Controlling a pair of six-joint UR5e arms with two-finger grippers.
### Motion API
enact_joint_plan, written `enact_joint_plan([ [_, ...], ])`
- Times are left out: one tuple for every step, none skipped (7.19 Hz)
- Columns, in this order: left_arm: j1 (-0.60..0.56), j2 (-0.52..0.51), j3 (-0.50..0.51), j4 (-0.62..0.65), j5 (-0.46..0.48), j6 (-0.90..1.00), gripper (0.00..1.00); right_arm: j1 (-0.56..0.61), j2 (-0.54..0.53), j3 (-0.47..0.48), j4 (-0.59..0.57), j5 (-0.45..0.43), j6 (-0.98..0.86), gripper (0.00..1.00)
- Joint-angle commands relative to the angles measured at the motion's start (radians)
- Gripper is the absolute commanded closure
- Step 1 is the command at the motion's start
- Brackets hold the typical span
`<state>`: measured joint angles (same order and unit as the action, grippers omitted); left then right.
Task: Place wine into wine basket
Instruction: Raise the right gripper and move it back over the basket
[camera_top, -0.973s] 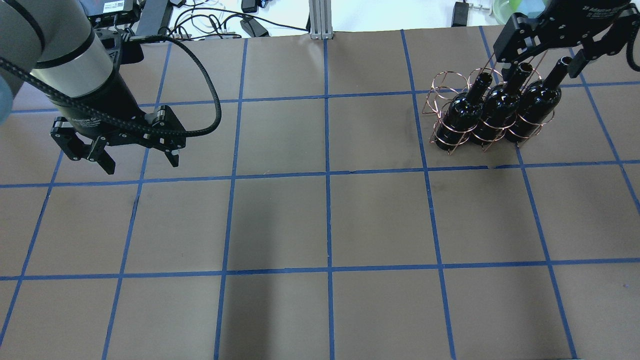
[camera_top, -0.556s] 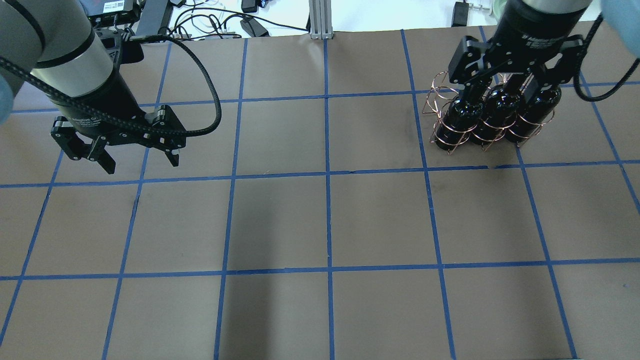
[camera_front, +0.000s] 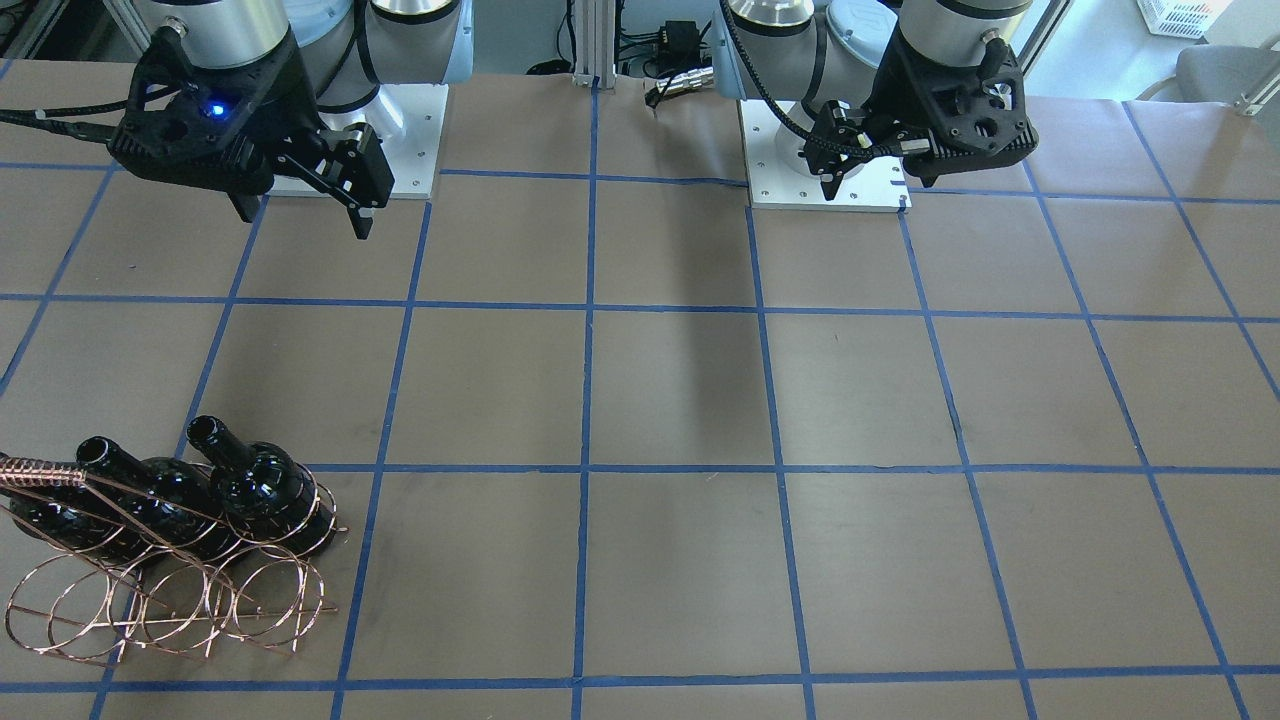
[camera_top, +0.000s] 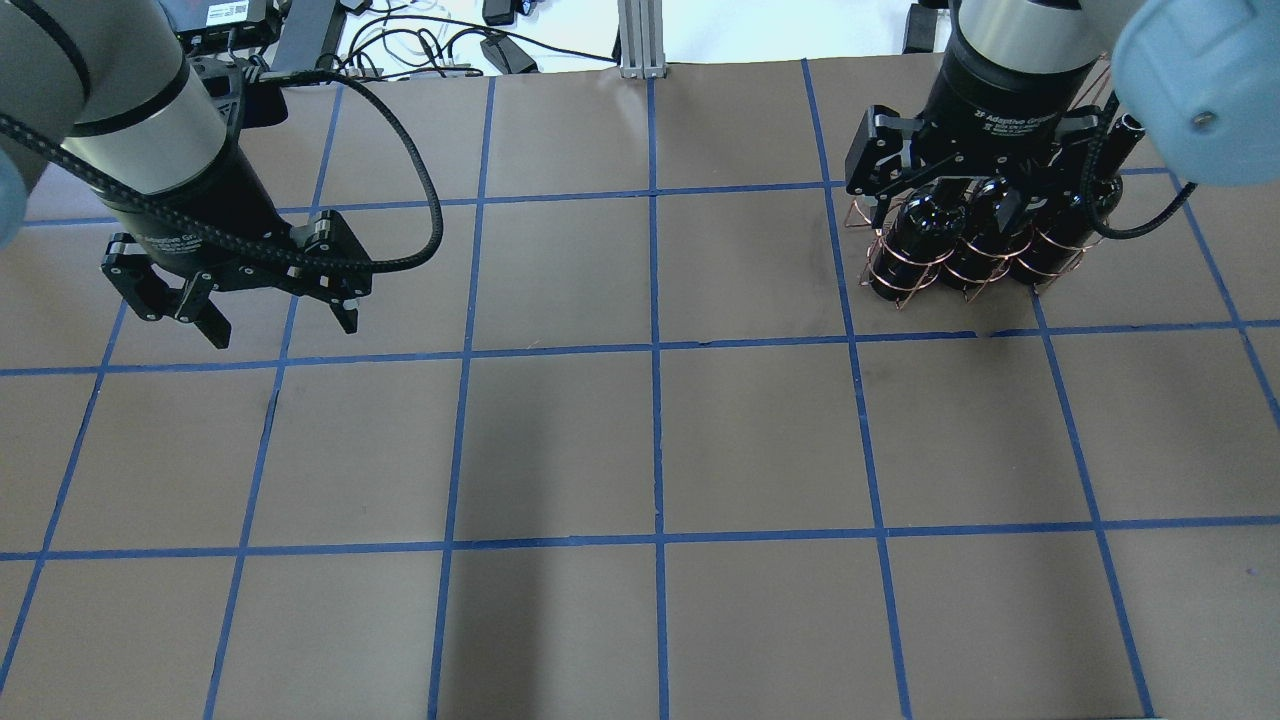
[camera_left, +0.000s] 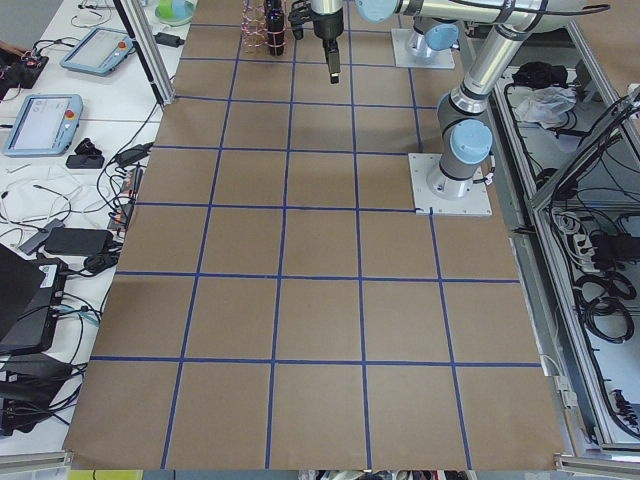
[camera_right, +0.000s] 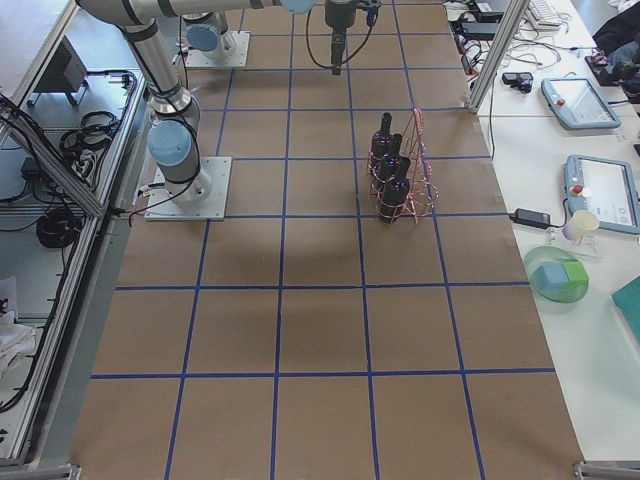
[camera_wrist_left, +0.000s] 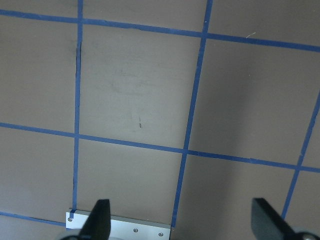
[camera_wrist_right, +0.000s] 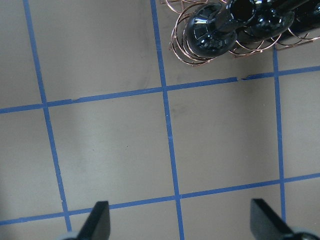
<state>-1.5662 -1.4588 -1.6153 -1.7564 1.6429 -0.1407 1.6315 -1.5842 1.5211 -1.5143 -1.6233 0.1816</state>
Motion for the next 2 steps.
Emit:
enact_joint_plan([
  [0.0,0.0,-0.001,0.0,0.0,0.001,0.0,0.001,0.001,0.001,0.0,0.0,-0.004,0.0],
  [0.0,0.0,-0.002,0.0,0.0,0.001,0.0,0.001,0.001,0.001,0.0,0.0,-0.004,0.0],
])
